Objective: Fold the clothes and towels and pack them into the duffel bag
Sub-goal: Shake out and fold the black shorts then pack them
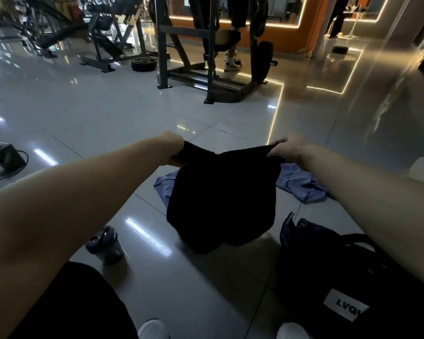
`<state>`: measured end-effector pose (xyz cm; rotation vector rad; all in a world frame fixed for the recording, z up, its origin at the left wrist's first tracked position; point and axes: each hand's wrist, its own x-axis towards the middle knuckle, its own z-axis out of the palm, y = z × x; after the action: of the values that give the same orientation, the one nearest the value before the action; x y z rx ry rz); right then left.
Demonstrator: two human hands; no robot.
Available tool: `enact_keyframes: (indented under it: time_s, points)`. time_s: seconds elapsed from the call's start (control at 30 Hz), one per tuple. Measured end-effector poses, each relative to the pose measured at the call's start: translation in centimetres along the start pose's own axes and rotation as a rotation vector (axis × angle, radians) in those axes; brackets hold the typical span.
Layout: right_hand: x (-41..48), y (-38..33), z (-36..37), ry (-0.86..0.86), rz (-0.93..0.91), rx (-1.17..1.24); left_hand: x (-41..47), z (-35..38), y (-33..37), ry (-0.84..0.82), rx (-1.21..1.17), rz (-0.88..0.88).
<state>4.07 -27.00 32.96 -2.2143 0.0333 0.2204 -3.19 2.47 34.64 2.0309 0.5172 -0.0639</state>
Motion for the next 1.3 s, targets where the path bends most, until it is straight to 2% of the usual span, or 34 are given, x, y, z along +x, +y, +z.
enact_keyframes:
  time_s: [0.07, 0.13, 0.2, 0.27, 0.37, 0.43, 0.53, 0.67, 0.73, 0.87, 1.0, 1.13, 1.2, 1.3]
  points:
    - [-0.1, -0.2, -0.4, 0.015, -0.024, -0.017, -0.3, -0.1, 0.3, -0.050, -0.113, -0.011]
    - [0.2, -0.3, -0.3, 0.072, -0.043, -0.085, -0.3, -0.1, 0.3, -0.170, -0.165, -0.050]
    - [0.3, -0.2, -0.2, 0.193, -0.083, -0.212, 0.6, -0.1, 0.2, -0.242, -0.107, -0.079]
    - [0.0, -0.3, -0.4, 0.289, -0.106, -0.307, 0.7, -0.5, 0.2, -0.224, 0.176, -0.051]
    - [-0.3, -0.1, -0.8, 0.348, -0.134, -0.356, 0.7, -1.4, -0.2, -0.130, 0.808, 0.140]
    - [-0.2, 0.2, -0.9, 0.337, -0.129, -0.364, 0.3, -1.5, -0.1, -0.108, 0.906, 0.245]
    - [-0.3, 0.3, -0.9, 0.319, -0.143, -0.319, 0.7, -1.8, 0.3, -0.117, 0.856, 0.405]
    - [-0.3, 0.8, -0.5, 0.206, -0.224, -0.292, 1.8, -3.0, -0.3, -0.255, 0.697, 0.540]
    - [-0.5, 1.2, -0.1, 0.161, -0.255, -0.255, 2.1, -3.0, -1.0, -0.285, 0.597, 0.538]
    - [-0.6, 1.7, 0.4, 0.142, -0.311, -0.158, 2.6, -2.3, -2.2, -0.366, 0.404, 0.426]
    - [-0.7, 1.9, 0.6, 0.073, -0.438, -0.141, 1.7, -1.4, -2.5, -0.278, 0.297, 0.465]
    - [-0.9, 2.7, 0.1, -0.042, -0.584, -0.340, 0.9, -1.0, -2.5, -0.240, 0.391, 0.592]
    - [-1.0, 3.7, 0.1, -0.039, -0.674, -0.500, 0.4, -1.3, -2.8, -0.299, 0.443, 0.588]
    - [-1.8, 4.7, 0.7, -0.038, -0.765, -0.633, 0.1, -1.7, -3.8, -0.301, 0.691, 0.630]
